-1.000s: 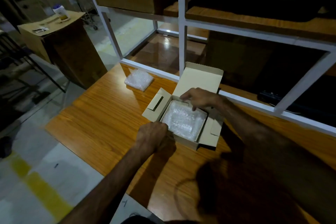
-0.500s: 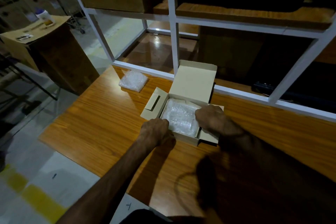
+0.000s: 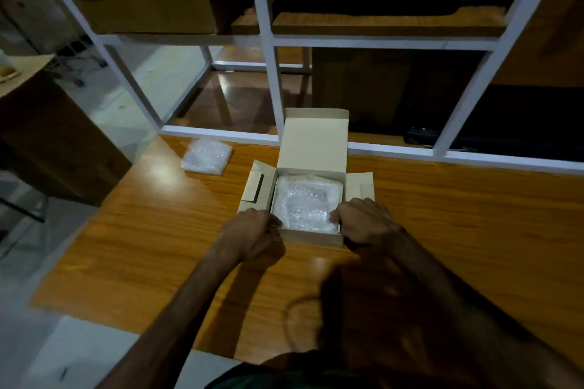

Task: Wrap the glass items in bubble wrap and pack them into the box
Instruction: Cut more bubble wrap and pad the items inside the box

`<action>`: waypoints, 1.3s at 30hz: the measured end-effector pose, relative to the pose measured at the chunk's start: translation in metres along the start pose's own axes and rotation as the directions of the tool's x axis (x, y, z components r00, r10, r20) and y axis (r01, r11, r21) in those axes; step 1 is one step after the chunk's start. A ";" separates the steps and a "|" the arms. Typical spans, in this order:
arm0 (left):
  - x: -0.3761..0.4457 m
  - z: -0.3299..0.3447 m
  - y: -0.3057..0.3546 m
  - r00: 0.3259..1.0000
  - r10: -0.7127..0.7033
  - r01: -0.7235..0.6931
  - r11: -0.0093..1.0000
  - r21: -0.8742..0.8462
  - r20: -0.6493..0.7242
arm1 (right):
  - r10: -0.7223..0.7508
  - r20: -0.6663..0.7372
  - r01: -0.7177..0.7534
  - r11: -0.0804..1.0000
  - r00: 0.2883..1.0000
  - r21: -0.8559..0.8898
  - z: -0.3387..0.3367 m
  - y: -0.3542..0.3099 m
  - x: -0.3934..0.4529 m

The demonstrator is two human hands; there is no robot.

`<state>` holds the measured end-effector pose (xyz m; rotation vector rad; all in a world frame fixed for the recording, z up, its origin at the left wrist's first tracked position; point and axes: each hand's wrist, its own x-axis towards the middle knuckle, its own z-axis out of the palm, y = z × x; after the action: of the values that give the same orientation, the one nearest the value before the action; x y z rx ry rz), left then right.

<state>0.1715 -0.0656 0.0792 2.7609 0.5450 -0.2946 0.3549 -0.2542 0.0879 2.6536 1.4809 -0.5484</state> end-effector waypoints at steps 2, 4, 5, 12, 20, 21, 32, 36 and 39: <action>0.003 0.008 0.002 0.999 0.023 -0.024 0.998 0.064 0.023 | 0.041 -0.007 -0.041 0.999 0.999 0.000 0.007 -0.007 0.002; 0.006 0.011 0.004 0.999 0.054 -0.054 0.993 0.100 0.006 | 0.070 -0.007 -0.071 0.996 0.998 -0.061 0.013 -0.015 0.005; 0.008 0.011 0.005 0.998 0.071 -0.070 0.991 0.117 0.000 | 0.088 -0.003 -0.088 0.991 0.996 -0.100 0.015 -0.020 0.007; -0.009 0.004 -0.016 0.970 0.235 -0.230 0.970 0.076 -0.064 | 0.216 -0.110 -0.228 0.966 0.970 -0.120 0.015 -0.050 -0.013; -0.054 -0.012 -0.127 0.873 0.059 -0.227 0.928 -0.295 -0.484 | 0.371 -0.426 -0.193 0.894 0.825 0.404 0.035 -0.136 -0.038; -0.051 -0.013 -0.149 0.858 0.010 -0.187 0.938 -0.293 -0.513 | 0.391 -0.440 -0.161 0.866 0.808 0.474 0.038 -0.150 -0.033; 0.042 -0.026 -0.277 0.974 0.051 -0.037 0.997 0.069 -0.222 | 0.339 -0.475 0.063 0.758 0.812 0.649 0.092 -0.250 0.010; 0.070 -0.036 -0.269 0.996 0.083 -0.075 0.988 0.138 -0.046 | 0.379 -0.452 0.036 0.733 0.808 0.679 0.088 -0.246 0.009; 0.088 -0.040 -0.264 0.995 0.092 -0.098 0.976 0.195 0.044 | 0.395 -0.453 0.033 0.724 0.799 0.689 0.082 -0.244 0.007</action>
<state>0.1516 0.2097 0.0252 2.9550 0.3922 -0.3920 0.1322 -0.1351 0.0394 3.7837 1.2104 -0.2916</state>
